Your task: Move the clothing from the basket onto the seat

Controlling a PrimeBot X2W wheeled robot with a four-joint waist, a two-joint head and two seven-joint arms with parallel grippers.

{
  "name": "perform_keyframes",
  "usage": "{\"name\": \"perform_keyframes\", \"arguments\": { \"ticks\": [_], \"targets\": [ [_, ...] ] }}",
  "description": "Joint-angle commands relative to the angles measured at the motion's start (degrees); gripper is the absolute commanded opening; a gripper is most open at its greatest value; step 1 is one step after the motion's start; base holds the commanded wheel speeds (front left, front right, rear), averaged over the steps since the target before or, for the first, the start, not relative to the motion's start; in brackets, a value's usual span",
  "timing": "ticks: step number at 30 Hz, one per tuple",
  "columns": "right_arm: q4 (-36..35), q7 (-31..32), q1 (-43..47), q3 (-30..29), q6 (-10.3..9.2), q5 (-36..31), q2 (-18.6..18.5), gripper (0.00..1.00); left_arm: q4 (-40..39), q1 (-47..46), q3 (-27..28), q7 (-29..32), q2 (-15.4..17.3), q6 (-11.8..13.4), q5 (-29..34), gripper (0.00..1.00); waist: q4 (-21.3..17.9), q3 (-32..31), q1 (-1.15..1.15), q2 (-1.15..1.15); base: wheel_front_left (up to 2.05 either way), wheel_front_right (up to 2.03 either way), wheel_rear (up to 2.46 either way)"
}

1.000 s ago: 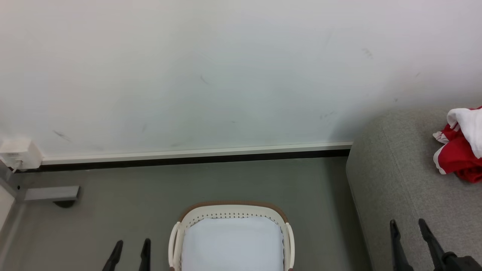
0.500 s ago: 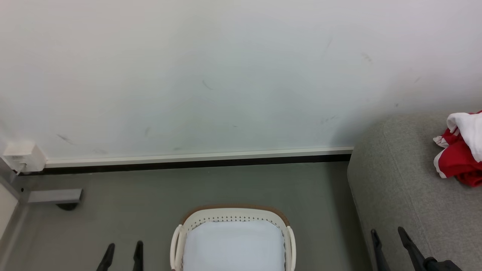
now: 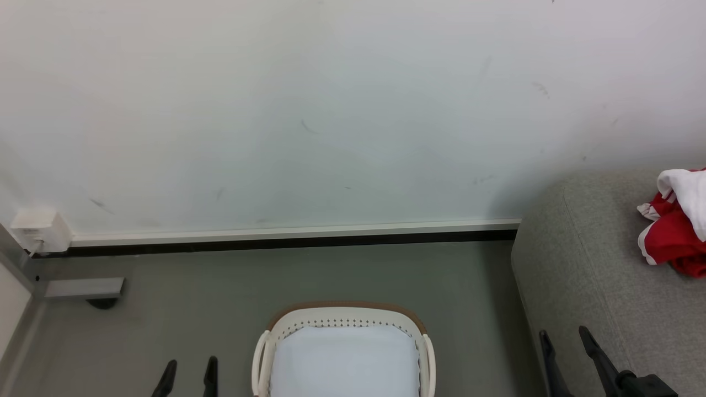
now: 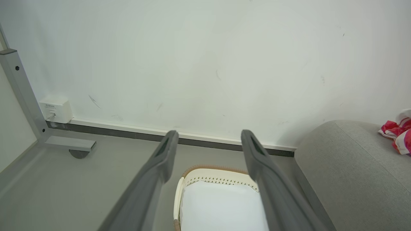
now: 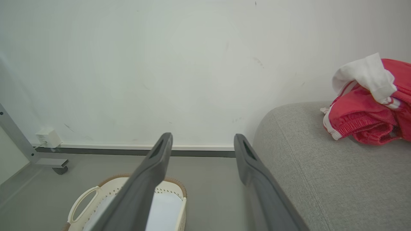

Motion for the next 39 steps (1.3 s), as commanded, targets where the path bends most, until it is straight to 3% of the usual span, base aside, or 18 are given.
{"name": "perform_keyframes", "arguments": {
  "ticks": [1, 8, 9, 14, 39],
  "targets": [
    [0.1, -0.2, -0.3, 0.0, -0.15, -0.4, -0.2, 1.00, 0.3, -0.4, 0.0, 0.0, 0.1, -0.1, -0.2, 1.00, 0.1, -0.1, 0.00, 0.00, 0.00, 0.00, 0.00],
    [0.2, -0.2, -0.2, 0.5, -0.15, 0.0, -0.2, 1.00, 0.3, -0.1, -0.2, 0.0, 0.3, -0.1, -0.5, 1.00, 0.3, -0.4, 0.00, 0.00, 0.00, 0.00, 0.00],
    [0.1, 0.0, -0.1, 0.6, 0.00, 0.0, 0.0, 0.00, 0.3, 0.0, -0.3, 0.0, 0.0, 0.0, -0.4, 0.00, 0.3, -0.4, 0.00, 0.00, 0.00, 0.00, 0.00],
    [1.7, 0.4, 1.3, 0.7, 0.01, 0.7, 0.2, 0.00, 2.3, 0.4, -0.6, 0.2, -0.3, 0.0, -1.1, 0.00, 0.4, -0.4, 0.00, 0.00, 0.00, 0.00, 0.00],
    [-0.4, 6.1, -0.9, -1.9, -0.02, 26.5, -0.8, 0.00, 3.0, -4.2, 1.4, 6.9, -0.4, 0.0, -25.5, 0.00, 0.7, 0.0, 0.00, 0.00, 0.00, 0.00, 0.00]
  ]
}}
